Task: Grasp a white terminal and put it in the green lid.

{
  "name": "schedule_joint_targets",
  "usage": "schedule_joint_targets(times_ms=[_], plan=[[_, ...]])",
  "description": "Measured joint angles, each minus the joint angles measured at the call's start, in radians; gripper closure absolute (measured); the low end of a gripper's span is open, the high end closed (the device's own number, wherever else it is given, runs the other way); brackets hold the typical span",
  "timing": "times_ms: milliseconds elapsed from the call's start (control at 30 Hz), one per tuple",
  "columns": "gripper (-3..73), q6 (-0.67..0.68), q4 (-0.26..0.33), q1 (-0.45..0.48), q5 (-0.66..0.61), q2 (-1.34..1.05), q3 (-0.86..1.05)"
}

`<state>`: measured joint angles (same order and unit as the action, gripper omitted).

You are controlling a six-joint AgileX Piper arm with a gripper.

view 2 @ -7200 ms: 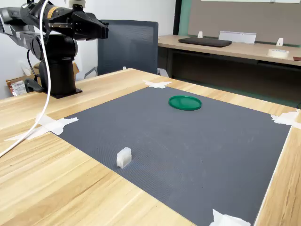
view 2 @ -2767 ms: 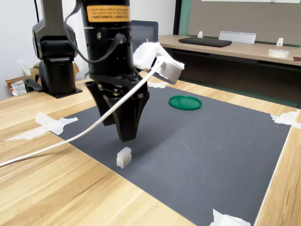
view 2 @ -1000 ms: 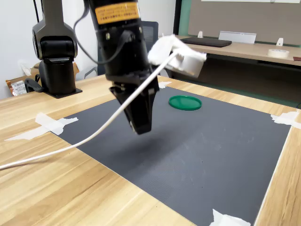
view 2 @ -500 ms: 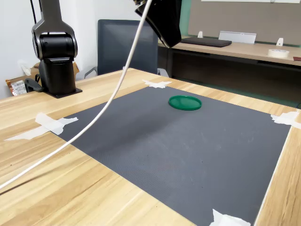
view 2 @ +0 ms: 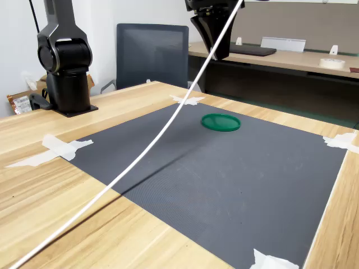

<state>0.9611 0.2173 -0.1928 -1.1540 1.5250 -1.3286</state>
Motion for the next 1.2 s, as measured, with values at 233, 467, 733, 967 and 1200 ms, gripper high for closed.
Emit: schedule_joint_targets(times_ms=[233, 467, 733, 967, 1200], plan=[[61.9, -0.067, -0.062, -0.138, 0.099, 0.000, 0.132], [61.9, -0.081, -0.084, -0.188, 0.248, 0.004, 0.278], [61.9, -0.072, -0.085, -0.193, 0.319, 0.073, 0.305], [61.9, 0.009, -0.081, -0.193, 0.372, 0.126, 0.305], [61.8, 0.072, -0.099, -0.238, 0.397, 0.159, 0.305]])
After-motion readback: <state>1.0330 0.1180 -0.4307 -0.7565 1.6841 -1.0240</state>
